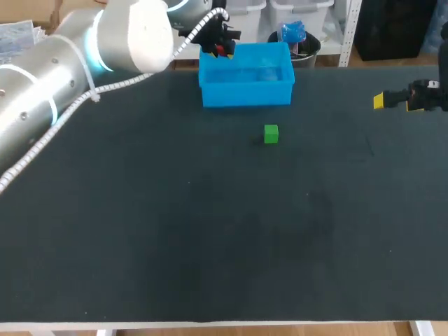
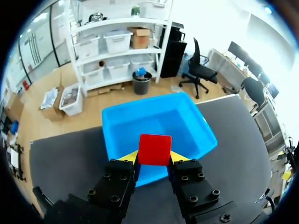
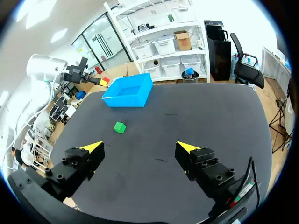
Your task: Use the left arm to pick the red cube and place it into the blue plastic box first, then use the right arm to grasp the green cube and put it into the same blue plastic box after the first action is fully finished.
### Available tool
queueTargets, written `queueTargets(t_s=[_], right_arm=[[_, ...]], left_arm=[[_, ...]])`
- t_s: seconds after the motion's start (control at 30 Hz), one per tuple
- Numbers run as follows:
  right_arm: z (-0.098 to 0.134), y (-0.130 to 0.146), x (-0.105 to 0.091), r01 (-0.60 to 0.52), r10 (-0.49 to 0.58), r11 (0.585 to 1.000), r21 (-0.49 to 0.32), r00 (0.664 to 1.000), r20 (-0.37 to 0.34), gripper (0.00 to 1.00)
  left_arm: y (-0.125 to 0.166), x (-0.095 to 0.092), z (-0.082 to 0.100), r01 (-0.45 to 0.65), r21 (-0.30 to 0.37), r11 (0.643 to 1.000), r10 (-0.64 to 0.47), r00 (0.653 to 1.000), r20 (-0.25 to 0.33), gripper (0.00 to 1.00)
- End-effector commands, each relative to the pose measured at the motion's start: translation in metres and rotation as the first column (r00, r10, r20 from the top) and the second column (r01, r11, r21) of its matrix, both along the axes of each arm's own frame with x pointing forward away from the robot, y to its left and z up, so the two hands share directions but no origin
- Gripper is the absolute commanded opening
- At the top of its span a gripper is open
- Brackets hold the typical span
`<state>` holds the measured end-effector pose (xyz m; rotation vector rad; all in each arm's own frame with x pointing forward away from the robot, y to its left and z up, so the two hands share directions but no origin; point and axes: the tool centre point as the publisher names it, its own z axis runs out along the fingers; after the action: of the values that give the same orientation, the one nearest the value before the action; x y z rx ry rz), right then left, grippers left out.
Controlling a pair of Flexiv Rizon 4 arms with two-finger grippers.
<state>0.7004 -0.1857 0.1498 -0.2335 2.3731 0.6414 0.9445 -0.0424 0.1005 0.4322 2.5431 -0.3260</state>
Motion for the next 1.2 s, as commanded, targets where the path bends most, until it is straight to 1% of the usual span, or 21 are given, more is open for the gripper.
queueTargets(t_s=[0.03,0.33,0.6,0.63,0.67,0.73,0.77,0.8,0.83,1.03,1.2], right_arm=[[0.000,0.000,0.000,0.000,0.000,1.000,-0.001,1.000,0.000,1.00],[0.000,0.000,0.000,0.000,0.000,1.000,-0.001,1.000,0.000,1.00],[0.000,0.000,0.000,0.000,0.000,1.000,-0.001,1.000,0.000,1.00],[0.000,0.000,0.000,0.000,0.000,1.000,-0.001,1.000,0.000,1.00],[0.000,0.000,0.000,0.000,0.000,1.000,-0.001,1.000,0.000,1.00],[0.000,0.000,0.000,0.000,0.000,1.000,-0.001,1.000,0.000,1.00],[0.000,0.000,0.000,0.000,0.000,1.000,-0.001,1.000,0.000,1.00],[0.000,0.000,0.000,0.000,0.000,1.000,-0.001,1.000,0.000,1.00],[0.000,0.000,0.000,0.000,0.000,1.000,-0.001,1.000,0.000,1.00],[0.000,0.000,0.000,0.000,0.000,1.000,-0.001,1.000,0.000,1.00],[0.000,0.000,0.000,0.000,0.000,1.000,-0.001,1.000,0.000,1.00]], left_arm=[[-0.013,0.026,-0.018,-0.003,0.006,1.000,0.003,0.998,-0.063,0.00],[-0.024,0.033,-0.040,-0.016,0.026,1.000,0.018,0.994,-0.105,0.00],[-0.024,0.033,-0.043,-0.019,0.046,0.999,0.024,0.992,-0.122,0.00],[-0.023,0.033,-0.043,-0.017,0.048,0.999,0.023,0.992,-0.122,0.03],[-0.023,0.033,-0.043,-0.016,0.050,0.999,0.022,0.992,-0.123,0.29],[-0.022,0.032,-0.042,-0.014,0.052,0.999,0.020,0.992,-0.124,0.48],[-0.022,0.031,-0.042,-0.013,0.052,0.999,0.019,0.992,-0.123,0.64],[-0.022,0.031,-0.040,-0.013,0.052,0.999,0.019,0.992,-0.124,0.87],[-0.022,0.030,-0.039,-0.013,0.051,0.999,0.019,0.992,-0.124,1.00],[-0.024,0.025,-0.027,-0.004,0.053,0.999,0.009,0.994,-0.110,1.00],[-0.023,0.013,-0.004,0.016,0.040,0.999,-0.013,0.997,-0.072,1.00]])
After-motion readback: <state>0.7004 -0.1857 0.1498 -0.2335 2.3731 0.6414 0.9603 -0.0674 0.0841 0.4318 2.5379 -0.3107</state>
